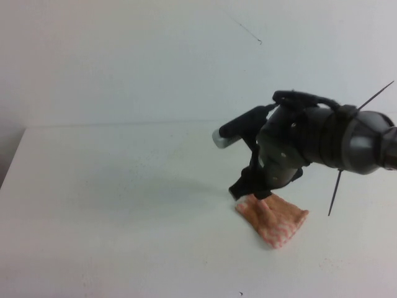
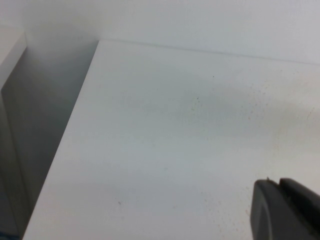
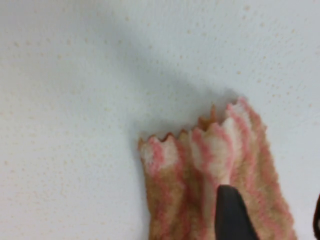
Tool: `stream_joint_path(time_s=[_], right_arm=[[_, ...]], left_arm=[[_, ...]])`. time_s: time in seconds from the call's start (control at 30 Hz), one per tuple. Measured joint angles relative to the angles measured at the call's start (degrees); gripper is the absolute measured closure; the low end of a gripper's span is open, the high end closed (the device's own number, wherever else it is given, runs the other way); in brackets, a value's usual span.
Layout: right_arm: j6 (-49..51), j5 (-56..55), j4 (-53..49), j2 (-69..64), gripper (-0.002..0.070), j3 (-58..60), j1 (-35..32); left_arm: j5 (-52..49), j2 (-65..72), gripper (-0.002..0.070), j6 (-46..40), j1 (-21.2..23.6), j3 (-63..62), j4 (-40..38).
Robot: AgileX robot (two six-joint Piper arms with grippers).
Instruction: Wipe the table
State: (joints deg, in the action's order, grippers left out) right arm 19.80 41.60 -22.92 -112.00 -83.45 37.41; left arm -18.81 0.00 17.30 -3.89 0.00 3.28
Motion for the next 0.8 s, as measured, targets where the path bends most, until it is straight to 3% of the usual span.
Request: stream_joint_path(time_s=[0.1,0.27,0.53,0.8], right_arm=[[0.00,-0.24,-1.47,5.07,0.0409,0.00,0.08],[-3.36,-0.14,-3.09,16.49,0.0669,0.03,0.08],[-3.89,1.70,-3.84,33.16,0.0677,3.29,0.08],[6.29,-3.98,-11.28,52.78,0.0678,26.37,0.08]], left_arm=[[0.00,0.00,0.0676,0.00,0.00,0.00,0.00],[0.00,0.00,0.0676,0.00,0.00,0.00,0.00],[0.00,0.00,0.0676,0.00,0.00,0.00,0.00],[0.00,0.00,0.0676,0.00,0.00,0.00,0.00]])
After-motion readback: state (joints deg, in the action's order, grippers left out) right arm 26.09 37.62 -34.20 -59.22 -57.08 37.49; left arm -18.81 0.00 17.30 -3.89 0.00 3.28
